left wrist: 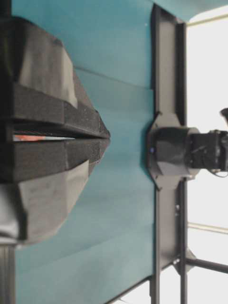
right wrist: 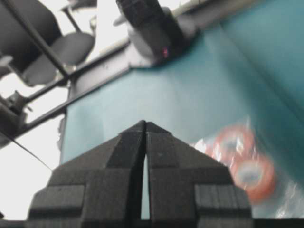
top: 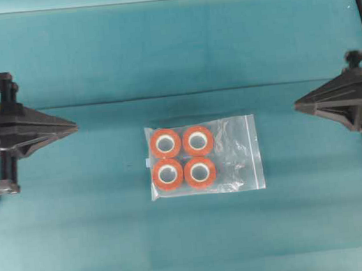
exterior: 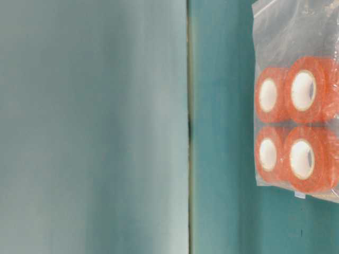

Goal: Hand over the clear zip bag and make it stand upright.
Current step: 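Move the right gripper open toward the right edge of the clear bag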

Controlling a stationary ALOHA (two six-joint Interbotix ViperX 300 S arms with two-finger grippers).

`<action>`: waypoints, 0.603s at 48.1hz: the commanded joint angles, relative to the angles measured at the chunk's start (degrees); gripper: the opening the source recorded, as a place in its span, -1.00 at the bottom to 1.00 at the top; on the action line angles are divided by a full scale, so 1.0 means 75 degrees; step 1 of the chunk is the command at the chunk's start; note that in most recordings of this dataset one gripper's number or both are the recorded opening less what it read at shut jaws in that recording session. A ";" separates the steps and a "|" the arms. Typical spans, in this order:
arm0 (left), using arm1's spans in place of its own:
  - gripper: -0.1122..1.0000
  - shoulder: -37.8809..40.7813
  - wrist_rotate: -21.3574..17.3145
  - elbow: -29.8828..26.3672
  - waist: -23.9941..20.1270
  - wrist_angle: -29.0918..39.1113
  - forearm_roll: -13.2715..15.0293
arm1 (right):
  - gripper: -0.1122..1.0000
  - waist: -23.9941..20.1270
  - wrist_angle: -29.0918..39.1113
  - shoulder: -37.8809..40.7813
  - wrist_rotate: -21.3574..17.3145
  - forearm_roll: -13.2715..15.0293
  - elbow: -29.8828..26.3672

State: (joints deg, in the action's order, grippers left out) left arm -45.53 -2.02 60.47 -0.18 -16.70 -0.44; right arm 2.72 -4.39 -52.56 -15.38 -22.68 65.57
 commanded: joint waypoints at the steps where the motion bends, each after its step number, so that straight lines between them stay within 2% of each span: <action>1: -0.82 0.0105 -0.0035 -0.0223 0.0000 -0.0023 -0.0012 | -0.79 0.0316 0.0422 0.0246 -0.0504 -0.0633 -0.0141; 4: -0.82 0.0141 -0.0047 -0.0246 0.0012 -0.0023 -0.0012 | -0.79 0.0527 0.0844 0.0469 -0.0844 -0.0867 -0.0141; 11: -0.82 0.0164 -0.0059 -0.0258 -0.0023 0.0000 -0.0012 | -0.79 0.0809 0.1559 0.1172 -0.1688 -0.0996 -0.0176; 22: -0.82 0.0164 -0.0082 -0.0352 -0.0129 0.0656 -0.0012 | -0.78 0.0809 0.1629 0.2051 -0.3363 -0.1008 -0.0047; 29: -0.82 0.0164 -0.0082 -0.0410 -0.0129 0.0809 -0.0012 | -0.77 0.0680 0.1465 0.2332 -0.3809 -0.0984 0.0059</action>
State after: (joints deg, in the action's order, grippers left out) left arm -44.21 -2.72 59.06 -1.14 -10.63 -0.44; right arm 8.70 7.73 -35.68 -42.54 -30.06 66.01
